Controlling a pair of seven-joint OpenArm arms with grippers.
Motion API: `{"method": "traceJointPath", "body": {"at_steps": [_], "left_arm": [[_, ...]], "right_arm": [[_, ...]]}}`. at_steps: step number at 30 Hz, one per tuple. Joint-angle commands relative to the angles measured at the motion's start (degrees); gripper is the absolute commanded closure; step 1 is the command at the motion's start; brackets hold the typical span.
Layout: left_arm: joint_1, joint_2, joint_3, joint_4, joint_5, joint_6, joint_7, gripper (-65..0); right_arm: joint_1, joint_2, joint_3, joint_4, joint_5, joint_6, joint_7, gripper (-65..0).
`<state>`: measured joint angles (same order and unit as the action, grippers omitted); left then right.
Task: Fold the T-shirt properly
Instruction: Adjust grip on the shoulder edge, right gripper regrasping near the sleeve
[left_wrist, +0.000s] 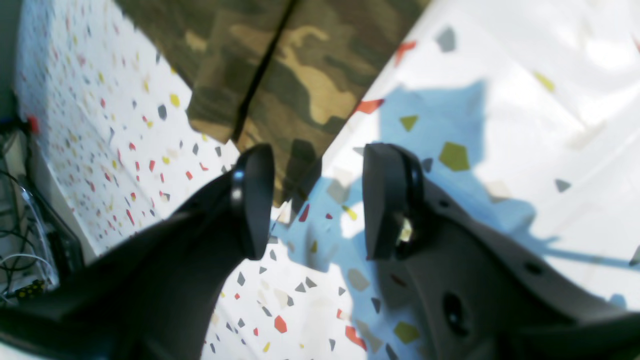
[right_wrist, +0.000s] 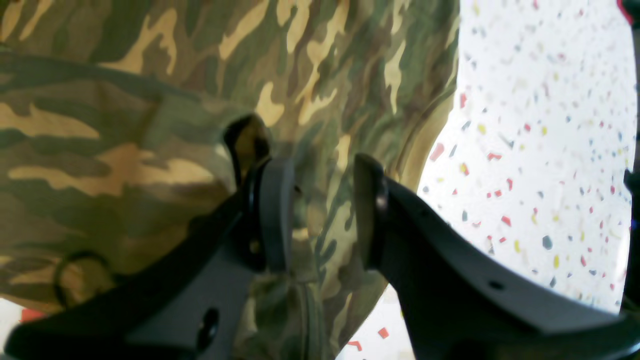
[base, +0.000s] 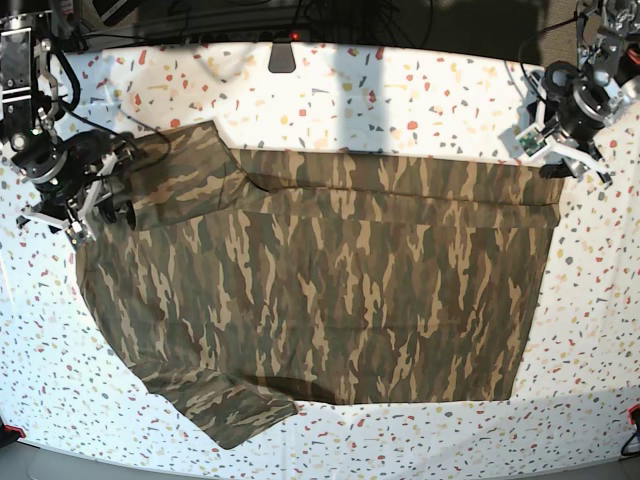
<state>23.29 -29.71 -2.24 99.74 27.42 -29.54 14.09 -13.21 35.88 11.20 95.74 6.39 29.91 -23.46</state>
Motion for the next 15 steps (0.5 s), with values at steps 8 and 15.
{"method": "traceJointPath", "body": {"at_steps": [8, 15], "left_arm": [[-4.7, -1.0, 3.9, -7.1, 3.7, 1.0, -0.7, -24.5], [-7.1, -1.0, 5.5, -11.7, 6.8, 1.0, -0.5, -23.6]], "right_arm": [[0.7, 1.2, 0.5, 9.1, 1.6, -0.3, -4.0, -21.0], [0.7, 1.3, 0.5, 12.7, 1.5, -0.2, -12.3, -21.0]]}}
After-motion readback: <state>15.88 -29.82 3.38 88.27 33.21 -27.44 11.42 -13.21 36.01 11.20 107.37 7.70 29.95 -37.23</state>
